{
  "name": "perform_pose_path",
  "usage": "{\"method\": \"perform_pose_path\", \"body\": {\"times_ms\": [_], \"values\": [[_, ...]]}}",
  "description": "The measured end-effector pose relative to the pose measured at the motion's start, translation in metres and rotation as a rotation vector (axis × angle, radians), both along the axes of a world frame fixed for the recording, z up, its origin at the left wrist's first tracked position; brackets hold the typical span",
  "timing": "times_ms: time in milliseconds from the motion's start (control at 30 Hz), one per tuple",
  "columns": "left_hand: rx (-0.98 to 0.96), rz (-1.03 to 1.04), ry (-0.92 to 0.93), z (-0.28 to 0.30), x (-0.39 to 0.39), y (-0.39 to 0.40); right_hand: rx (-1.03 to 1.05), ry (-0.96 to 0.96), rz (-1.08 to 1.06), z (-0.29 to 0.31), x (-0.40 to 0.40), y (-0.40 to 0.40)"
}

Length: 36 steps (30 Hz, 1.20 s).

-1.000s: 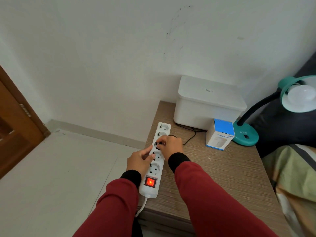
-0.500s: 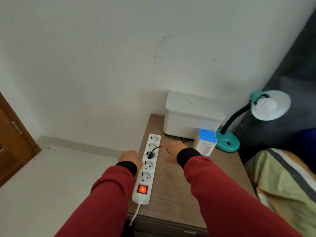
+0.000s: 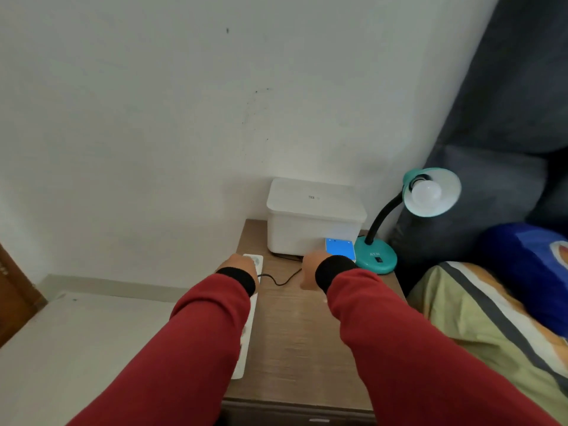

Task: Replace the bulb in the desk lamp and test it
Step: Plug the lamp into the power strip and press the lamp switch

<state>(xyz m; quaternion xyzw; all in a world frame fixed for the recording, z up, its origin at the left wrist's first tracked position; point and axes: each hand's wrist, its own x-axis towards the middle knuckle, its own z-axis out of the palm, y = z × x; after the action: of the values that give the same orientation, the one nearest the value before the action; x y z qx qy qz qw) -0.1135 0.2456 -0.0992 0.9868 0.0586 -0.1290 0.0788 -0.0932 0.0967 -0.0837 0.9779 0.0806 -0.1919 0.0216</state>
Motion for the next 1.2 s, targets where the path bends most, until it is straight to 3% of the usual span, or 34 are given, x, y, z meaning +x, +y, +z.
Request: {"method": "perform_pose_path", "body": {"times_ms": [300, 500, 667, 800, 1000, 1200], "values": [[0.066, -0.194, -0.03, 0.034, 0.037, -0.094, -0.029, -0.083, -0.159, 0.011, 0.018, -0.097], [0.042, -0.291, -0.032, 0.037, 0.073, -0.172, 0.136, -0.132, -0.321, 0.007, 0.033, -0.164], [0.003, -0.378, -0.015, 0.012, 0.103, -0.227, 0.071, -0.069, -0.321, -0.014, 0.05, -0.211], [-0.01, -0.434, 0.024, -0.029, 0.119, -0.256, 0.178, -0.088, -0.329, -0.056, 0.066, -0.234], [-0.174, -0.448, -0.057, -0.092, 0.122, -0.274, 0.466, -0.349, -0.412, -0.126, 0.08, -0.244], [-0.19, -0.411, -0.229, -0.134, 0.121, -0.274, 0.499, -0.709, -0.339, -0.172, 0.084, -0.242]]}}
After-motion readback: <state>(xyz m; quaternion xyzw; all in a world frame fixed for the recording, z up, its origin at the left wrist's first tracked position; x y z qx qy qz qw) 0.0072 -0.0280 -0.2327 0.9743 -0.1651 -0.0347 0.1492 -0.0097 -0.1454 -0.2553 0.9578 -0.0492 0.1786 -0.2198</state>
